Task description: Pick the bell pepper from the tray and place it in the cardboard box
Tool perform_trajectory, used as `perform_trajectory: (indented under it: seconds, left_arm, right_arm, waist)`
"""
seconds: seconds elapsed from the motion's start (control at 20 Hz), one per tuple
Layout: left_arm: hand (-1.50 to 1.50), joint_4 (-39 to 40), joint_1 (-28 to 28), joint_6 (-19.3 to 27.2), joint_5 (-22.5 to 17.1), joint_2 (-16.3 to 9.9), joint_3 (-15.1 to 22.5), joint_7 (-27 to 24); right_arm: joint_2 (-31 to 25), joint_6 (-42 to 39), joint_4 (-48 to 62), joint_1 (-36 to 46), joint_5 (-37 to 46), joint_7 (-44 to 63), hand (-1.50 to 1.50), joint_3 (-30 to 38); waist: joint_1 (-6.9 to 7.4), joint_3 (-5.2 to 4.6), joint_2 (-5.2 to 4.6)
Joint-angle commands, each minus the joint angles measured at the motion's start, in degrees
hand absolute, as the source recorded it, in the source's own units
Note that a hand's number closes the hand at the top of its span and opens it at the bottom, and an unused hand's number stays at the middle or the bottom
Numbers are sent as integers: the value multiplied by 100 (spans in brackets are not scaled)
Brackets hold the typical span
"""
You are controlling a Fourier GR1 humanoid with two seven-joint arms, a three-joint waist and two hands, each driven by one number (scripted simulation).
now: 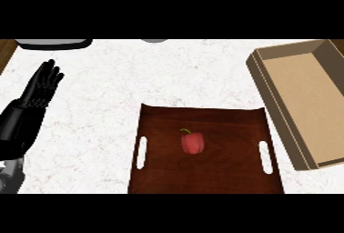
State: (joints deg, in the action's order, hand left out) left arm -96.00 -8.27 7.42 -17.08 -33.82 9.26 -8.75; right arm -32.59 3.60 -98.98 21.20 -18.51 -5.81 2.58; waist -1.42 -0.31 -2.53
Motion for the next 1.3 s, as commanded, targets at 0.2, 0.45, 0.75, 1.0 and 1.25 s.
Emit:
perform_trajectory:
  seconds: [0.2, 0.45, 0.75, 1.0, 1.25]
  left_arm:
    - [0, 588, 290, 749, -470, 798, -306, 666]
    - [0, 276, 376, 958, -673, 1078, -153, 1153]
    - [0, 163, 495, 1103, -432, 1269, 37, 1381]
    - [0, 320, 213, 1143, -458, 1192, -146, 1438]
    - [0, 435, -84, 1276, -397, 1346, -61, 1669]
  right_arm:
    - [1014, 1274, 193, -1522, 264, -166, 150, 341]
    - [1243, 2504, 872, -2446, 2139, -395, -150, -319]
    - [779, 2411, -6, -2720, 3302, -385, -150, -974]
    - [-356, 1375, -877, -3137, 4191, 1182, -150, -1592]
    - [-805, 28, -1897, -2846, 4017, 2952, -150, -2033]
  waist:
    - [-58, 37, 252]
    - [108, 37, 247]
    - [129, 24, 271]
    - [52, -9, 275]
    - [79, 2, 259]
